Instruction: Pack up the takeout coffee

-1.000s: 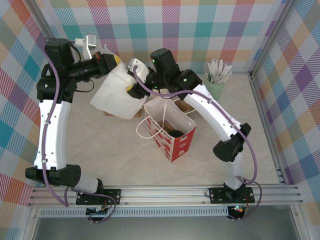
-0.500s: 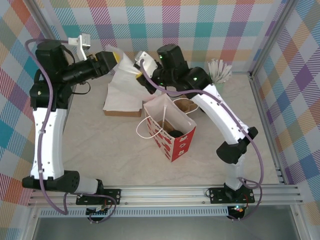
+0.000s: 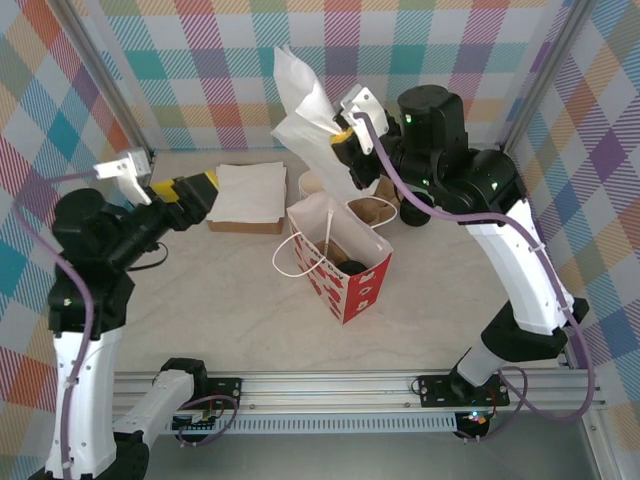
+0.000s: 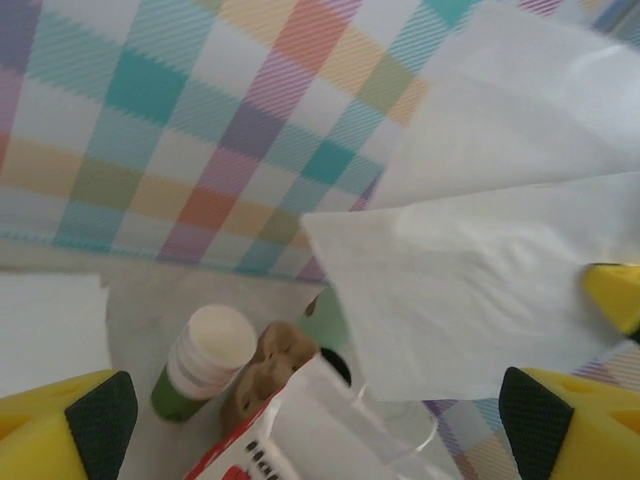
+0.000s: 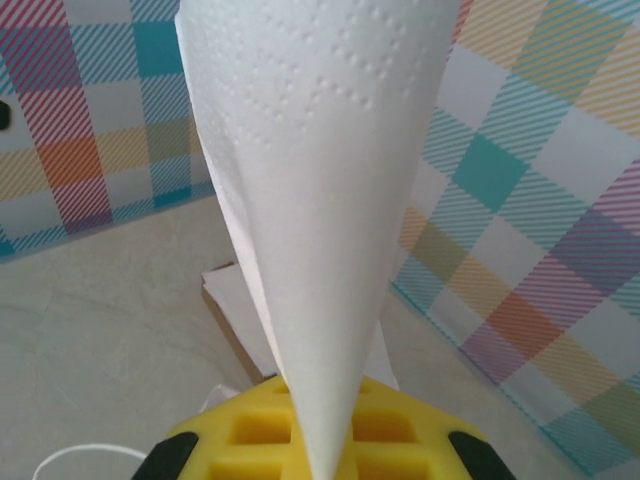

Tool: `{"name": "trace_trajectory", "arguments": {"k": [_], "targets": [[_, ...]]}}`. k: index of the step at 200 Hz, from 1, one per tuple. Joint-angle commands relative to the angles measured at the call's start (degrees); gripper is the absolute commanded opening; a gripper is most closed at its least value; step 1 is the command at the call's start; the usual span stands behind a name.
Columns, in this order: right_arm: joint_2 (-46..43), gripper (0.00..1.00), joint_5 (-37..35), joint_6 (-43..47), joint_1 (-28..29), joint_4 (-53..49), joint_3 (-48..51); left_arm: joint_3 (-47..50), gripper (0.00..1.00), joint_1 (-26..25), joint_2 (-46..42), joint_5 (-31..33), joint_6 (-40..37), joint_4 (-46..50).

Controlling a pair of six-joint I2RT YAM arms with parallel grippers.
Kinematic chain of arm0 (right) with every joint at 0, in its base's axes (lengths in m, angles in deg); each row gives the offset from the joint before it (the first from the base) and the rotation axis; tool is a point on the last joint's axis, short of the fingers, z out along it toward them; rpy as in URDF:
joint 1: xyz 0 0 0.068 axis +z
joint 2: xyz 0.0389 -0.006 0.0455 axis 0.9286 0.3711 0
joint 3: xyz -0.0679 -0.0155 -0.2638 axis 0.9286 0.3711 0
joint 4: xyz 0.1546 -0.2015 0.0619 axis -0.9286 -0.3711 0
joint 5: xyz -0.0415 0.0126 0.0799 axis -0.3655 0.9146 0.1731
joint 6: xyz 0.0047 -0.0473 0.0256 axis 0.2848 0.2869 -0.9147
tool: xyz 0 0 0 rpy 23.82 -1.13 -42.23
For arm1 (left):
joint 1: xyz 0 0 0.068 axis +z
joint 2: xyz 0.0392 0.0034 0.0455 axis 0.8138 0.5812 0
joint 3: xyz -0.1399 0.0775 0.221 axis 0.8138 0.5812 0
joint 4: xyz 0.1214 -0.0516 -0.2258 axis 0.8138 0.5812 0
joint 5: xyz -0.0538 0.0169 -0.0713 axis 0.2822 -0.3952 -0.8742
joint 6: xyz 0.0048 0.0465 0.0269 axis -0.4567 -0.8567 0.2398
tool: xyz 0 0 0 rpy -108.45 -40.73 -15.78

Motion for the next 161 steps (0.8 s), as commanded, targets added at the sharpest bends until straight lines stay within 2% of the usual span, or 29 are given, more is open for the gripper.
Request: {"name": "trace_trajectory", "arguments": {"k": [1, 27, 82, 161], "targets": [[-1.55, 0.00, 0.18, -3.38, 0.10, -2.11, 5.86, 8.38, 0.96, -0.42, -2.06, 3.86, 3.74, -1.07], [-4.40, 0.00, 2.16, -4.42, 0.10, -1.50, 12.29, 14.48, 0.96, -0.41, -4.09, 4.71, 4.76, -1.01], [-8.14, 0.00, 4.63, -9.60, 0.12, -3.25, 21.21, 15.35, 0.97, -0.43, -4.19, 6.60, 4.01, -0.10], [-6.47, 0.04, 5.26, -16.27, 0.05, -16.73, 18.95, 15.48, 0.97, -0.41, -3.75, 7.57, 3.58, -0.06]]}}
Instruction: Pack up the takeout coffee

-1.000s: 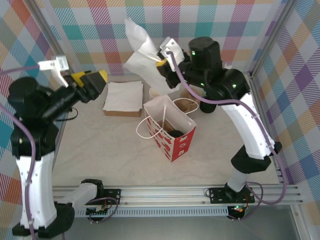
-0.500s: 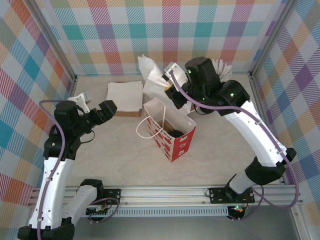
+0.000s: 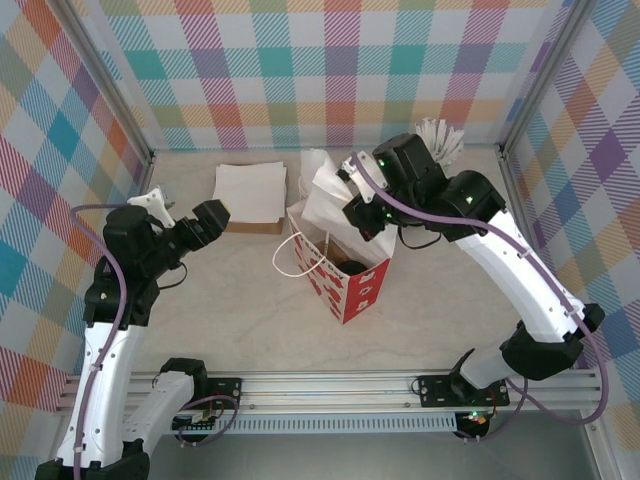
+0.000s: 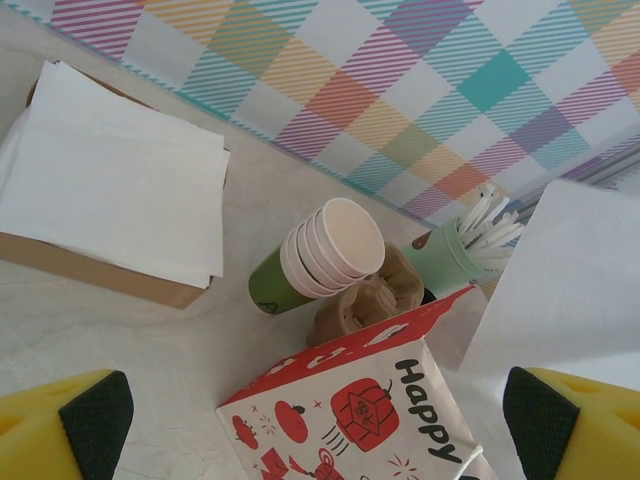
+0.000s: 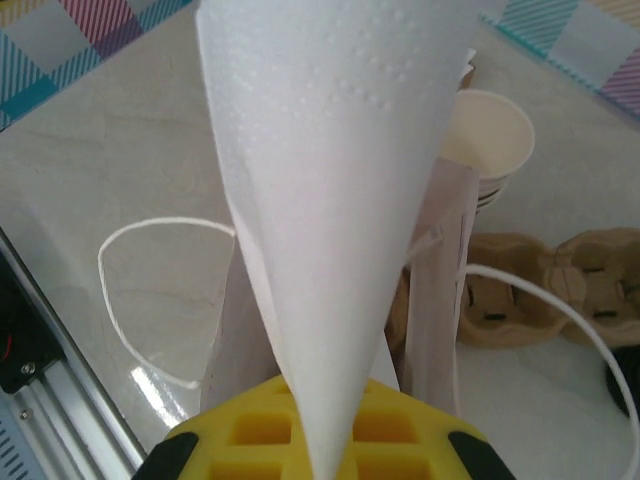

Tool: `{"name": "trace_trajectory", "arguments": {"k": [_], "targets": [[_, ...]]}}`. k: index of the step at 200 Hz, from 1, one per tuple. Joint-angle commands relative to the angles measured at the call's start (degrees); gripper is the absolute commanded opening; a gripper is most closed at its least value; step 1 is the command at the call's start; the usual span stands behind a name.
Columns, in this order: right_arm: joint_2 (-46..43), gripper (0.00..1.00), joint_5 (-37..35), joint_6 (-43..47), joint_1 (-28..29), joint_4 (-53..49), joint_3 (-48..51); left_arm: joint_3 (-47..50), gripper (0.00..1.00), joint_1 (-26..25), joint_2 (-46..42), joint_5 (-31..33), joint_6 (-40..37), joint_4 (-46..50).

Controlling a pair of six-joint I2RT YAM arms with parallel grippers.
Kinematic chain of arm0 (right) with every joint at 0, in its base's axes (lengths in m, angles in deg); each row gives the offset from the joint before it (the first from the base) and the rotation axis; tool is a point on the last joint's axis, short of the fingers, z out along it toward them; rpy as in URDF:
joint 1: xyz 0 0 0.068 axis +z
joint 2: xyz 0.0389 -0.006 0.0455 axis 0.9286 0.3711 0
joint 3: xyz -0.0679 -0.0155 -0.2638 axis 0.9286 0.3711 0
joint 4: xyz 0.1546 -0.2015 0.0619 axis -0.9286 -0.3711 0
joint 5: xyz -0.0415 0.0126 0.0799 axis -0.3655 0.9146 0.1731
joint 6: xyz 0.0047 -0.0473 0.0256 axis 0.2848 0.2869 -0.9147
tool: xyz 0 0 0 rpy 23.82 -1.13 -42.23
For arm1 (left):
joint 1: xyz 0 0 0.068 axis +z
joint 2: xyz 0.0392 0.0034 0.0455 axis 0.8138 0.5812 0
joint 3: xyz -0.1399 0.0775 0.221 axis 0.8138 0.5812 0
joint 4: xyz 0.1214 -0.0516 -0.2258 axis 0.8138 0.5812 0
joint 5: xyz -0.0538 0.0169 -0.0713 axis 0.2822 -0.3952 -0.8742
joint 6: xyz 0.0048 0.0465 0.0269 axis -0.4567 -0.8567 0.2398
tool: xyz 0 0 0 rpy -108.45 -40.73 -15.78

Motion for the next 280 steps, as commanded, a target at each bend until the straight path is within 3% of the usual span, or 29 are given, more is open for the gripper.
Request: {"name": "trace_trajectory", "arguments": {"k": [1, 123, 280], "targets": [[1.03, 0.04, 1.83, -2.80, 0.04, -6.44, -2.75, -0.42, 0.97, -0.41, 0.07, 0.56, -0.50, -1.41], [13.59, 0.05, 8.83, -2.51, -1.26, -8.56, -4.68, -0.19, 0.98, -0.41, -0.19, 0.38, -0.81, -1.07], [23.33, 0.08, 13.94, -2.67, -2.16, -7.06, 5.08, 1.49, 0.98, -0.41, -0.81, 0.65, -0.69, -1.39]]}}
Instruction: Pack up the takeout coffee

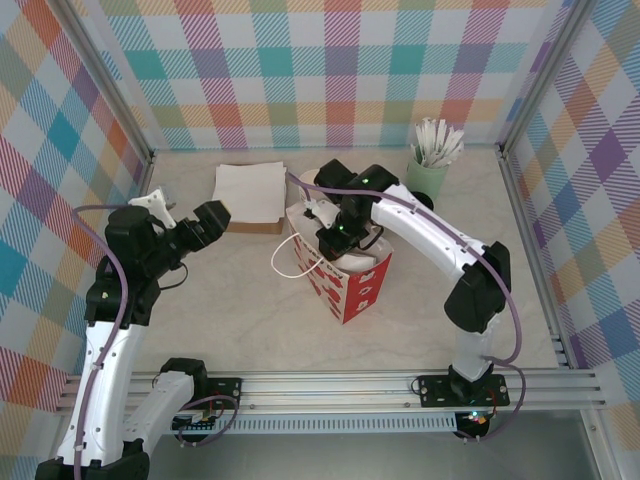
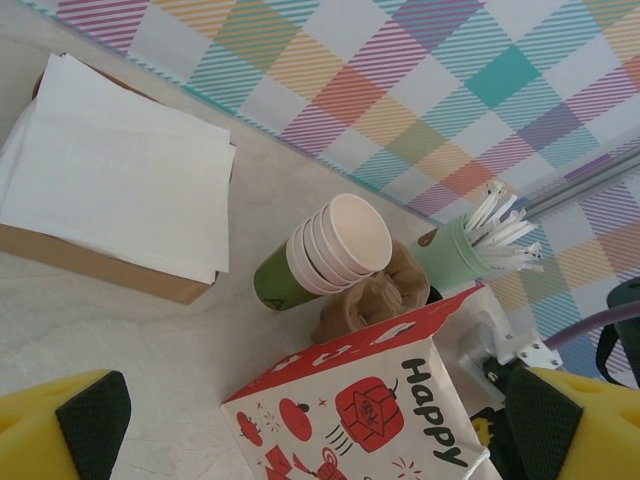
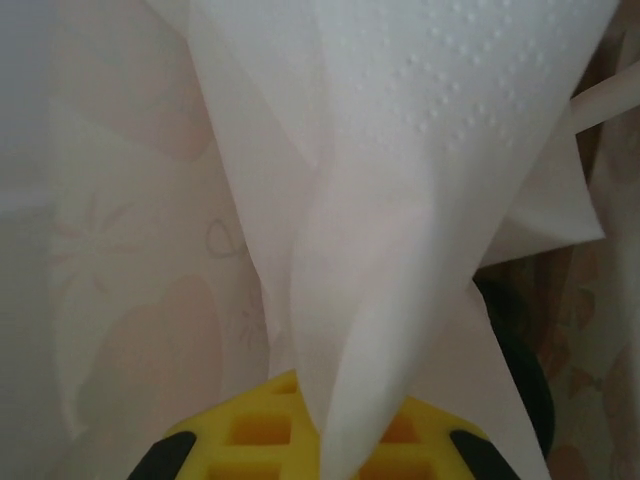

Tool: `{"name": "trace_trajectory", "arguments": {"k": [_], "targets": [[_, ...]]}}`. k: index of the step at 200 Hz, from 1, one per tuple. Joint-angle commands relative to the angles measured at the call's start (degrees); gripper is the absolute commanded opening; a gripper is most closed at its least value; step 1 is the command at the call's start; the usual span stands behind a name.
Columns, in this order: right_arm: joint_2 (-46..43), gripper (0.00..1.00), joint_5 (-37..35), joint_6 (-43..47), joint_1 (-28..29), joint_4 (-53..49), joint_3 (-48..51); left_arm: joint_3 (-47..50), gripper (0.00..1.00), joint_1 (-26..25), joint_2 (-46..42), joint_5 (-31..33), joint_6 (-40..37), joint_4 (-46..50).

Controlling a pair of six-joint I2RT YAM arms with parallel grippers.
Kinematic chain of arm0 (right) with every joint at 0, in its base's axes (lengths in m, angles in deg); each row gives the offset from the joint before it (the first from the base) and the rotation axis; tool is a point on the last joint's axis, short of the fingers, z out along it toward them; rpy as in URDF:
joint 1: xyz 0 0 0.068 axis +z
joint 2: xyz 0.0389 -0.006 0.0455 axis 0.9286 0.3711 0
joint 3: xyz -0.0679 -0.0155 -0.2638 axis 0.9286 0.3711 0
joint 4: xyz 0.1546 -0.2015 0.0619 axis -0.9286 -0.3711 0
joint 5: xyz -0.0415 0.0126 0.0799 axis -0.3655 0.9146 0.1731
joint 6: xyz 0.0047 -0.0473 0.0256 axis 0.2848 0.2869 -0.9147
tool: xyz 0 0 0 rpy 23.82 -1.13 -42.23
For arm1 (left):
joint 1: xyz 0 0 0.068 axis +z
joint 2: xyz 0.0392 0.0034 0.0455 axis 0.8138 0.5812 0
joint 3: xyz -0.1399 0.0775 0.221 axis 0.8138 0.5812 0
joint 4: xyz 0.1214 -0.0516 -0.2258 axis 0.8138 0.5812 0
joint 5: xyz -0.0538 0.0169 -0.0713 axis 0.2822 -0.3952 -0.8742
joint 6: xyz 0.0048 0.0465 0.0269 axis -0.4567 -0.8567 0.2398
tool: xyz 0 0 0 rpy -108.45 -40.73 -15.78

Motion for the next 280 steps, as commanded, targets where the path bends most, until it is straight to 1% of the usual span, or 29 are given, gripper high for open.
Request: {"name": "trace_trajectory", "arguments": {"k": [1, 25, 41, 66, 79, 109, 121, 162, 191, 224, 244, 254, 268, 280], "targets": [[0.51, 0.08, 2.12, 0.05, -0.22, -1.20, 0.61, 0.63, 0.98, -0.41, -0.87, 0.51, -0.72, -1.32], [-0.07, 0.10, 2.51, -0.12, -0.22, -0.89, 0.19, 0.70, 0.99, -0.41, -0.83, 0.56, -0.71, -1.44], [-0.69, 0.15, 2.74, -0.32, -0.13, -0.77, -0.61, 0.58, 0.98, -0.41, -0.91, 0.47, -0.54, -1.45], [-1.72, 0.26, 2.10, -0.45, -0.22, -1.53, -2.64, 0.59, 0.99, -0.41, -0.91, 0.40, -0.49, -1.47], [-2.21, 0.34, 1.40, -0.61, -0.22, -2.39, -3.75, 0.57, 0.99, -0.48, -0.92, 0.34, -0.49, -1.52], [-4.60, 0.49, -0.84, -1.31, -0.26, -3.29, -5.72, 0.61, 0.99, -0.41, -0.91, 0.27, -0.51, -1.40], [-5.72, 0.53, -1.87, -1.50, -0.29, -3.72, -6.60, 0.68, 0.99, -0.37, -0.83, 0.34, -0.52, -1.51], [-9.56, 0.70, -4.59, -2.68, -1.07, -4.57, -9.30, 1.51, 0.99, -0.41, -0.48, -0.43, 0.32, -2.78], [-13.91, 0.78, -5.43, -3.74, -2.94, -2.17, -9.06, 1.95, 0.99, -0.41, -0.30, -0.25, 0.52, -3.12], [-22.22, 0.90, -6.00, -6.49, -7.93, 6.46, -1.61, 2.73, 1.00, -0.41, -0.38, 1.15, 0.43, -3.05], [-27.72, 0.93, -6.66, -8.91, -12.62, 12.22, 5.23, 3.57, 1.00, -0.41, -0.47, 2.78, 0.47, -2.96], [-30.83, 0.95, -7.11, -10.57, -15.34, 15.41, 9.54, 3.96, 1.00, -0.41, -0.41, 3.68, 0.22, -2.78], [-35.43, 1.00, -10.05, -12.64, -18.31, 20.44, 15.87, 4.74, 1.00, -0.41, -0.38, 5.25, 0.12, -2.52], [-39.80, 1.00, -14.49, -13.72, -20.17, 24.81, 21.95, 5.57, 1.00, -0.41, -0.39, 6.73, 0.07, -2.43]]}}
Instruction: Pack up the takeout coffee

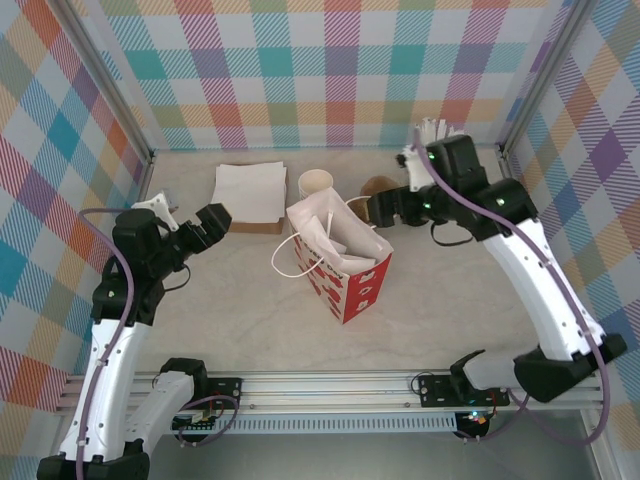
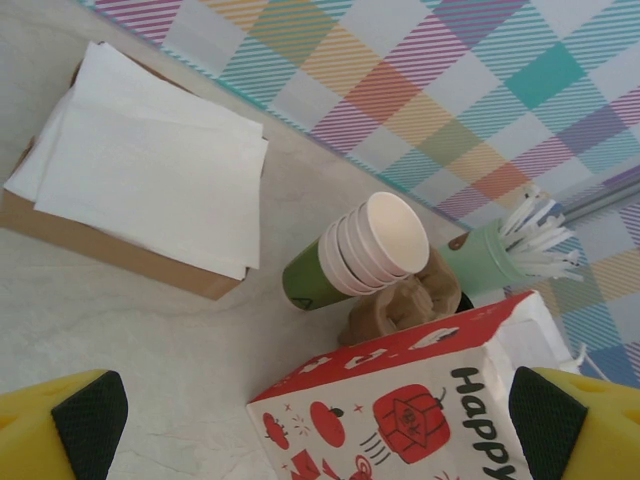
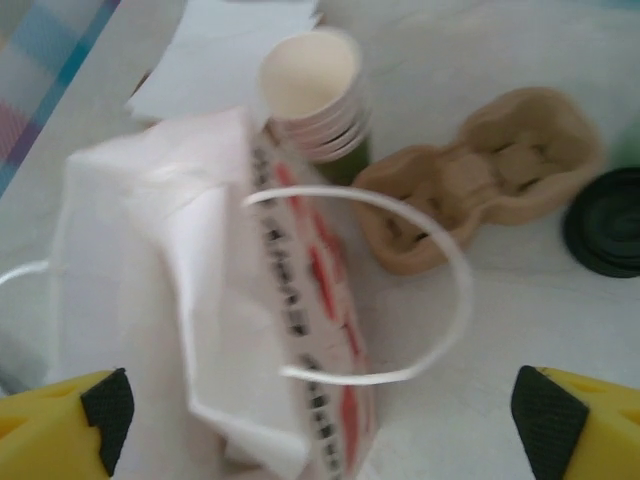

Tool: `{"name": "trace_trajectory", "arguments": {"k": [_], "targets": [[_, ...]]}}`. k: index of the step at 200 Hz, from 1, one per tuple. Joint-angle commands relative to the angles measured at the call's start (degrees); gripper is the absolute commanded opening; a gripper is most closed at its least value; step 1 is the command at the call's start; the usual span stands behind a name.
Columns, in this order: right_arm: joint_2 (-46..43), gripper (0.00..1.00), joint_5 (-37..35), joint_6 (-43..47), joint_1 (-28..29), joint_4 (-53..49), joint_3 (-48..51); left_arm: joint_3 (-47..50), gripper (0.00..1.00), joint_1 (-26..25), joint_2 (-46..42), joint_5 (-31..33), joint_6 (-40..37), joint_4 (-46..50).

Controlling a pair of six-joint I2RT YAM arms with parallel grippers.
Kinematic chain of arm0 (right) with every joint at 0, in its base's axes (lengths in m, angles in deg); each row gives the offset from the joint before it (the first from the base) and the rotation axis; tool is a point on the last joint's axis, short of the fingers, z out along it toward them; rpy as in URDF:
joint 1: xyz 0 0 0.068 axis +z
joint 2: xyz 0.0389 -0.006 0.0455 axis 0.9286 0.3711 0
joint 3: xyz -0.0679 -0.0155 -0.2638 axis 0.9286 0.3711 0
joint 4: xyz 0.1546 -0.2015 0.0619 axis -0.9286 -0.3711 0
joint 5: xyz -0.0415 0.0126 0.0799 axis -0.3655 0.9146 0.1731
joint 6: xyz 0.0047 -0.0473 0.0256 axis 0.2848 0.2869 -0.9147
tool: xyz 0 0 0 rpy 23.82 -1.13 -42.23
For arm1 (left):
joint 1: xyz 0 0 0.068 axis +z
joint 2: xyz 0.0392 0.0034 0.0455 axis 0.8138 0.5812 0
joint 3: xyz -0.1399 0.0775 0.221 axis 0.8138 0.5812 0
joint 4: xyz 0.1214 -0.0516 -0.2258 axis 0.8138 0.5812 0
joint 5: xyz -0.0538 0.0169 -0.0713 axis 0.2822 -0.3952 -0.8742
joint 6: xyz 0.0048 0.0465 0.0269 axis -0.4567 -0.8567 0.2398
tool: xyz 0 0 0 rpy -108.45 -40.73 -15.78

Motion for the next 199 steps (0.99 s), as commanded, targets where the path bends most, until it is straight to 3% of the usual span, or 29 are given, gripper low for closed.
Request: {"name": "trace_trajectory", "arguments": {"k": [1, 33, 69, 139, 199], "targets": [[-6.43, 1.00, -6.84, -4.46, -3.10, 11.39, 9.22, 1.91, 1.00, -0.41, -0.32, 3.72, -0.15, -0.79], [-15.77, 1.00, -17.09, -6.53, -8.01, 20.08, 24.25, 4.14, 1.00, -0.33, -0.37, 8.21, -0.11, -0.71], [-17.75, 1.00, -26.87, -9.73, -12.35, 23.96, 35.95, 7.70, 1.00, -0.33, -0.15, 15.17, -2.89, -1.98], [-9.28, 1.00, -28.10, -0.46, -16.12, 56.59, 58.16, 24.48, 1.00, -0.32, -4.64, 28.59, -9.08, -21.38], [6.49, 1.00, -24.67, 7.24, -16.58, 85.03, 65.05, 27.67, 1.00, -0.23, 7.52, 30.68, -16.99, -29.83]]}}
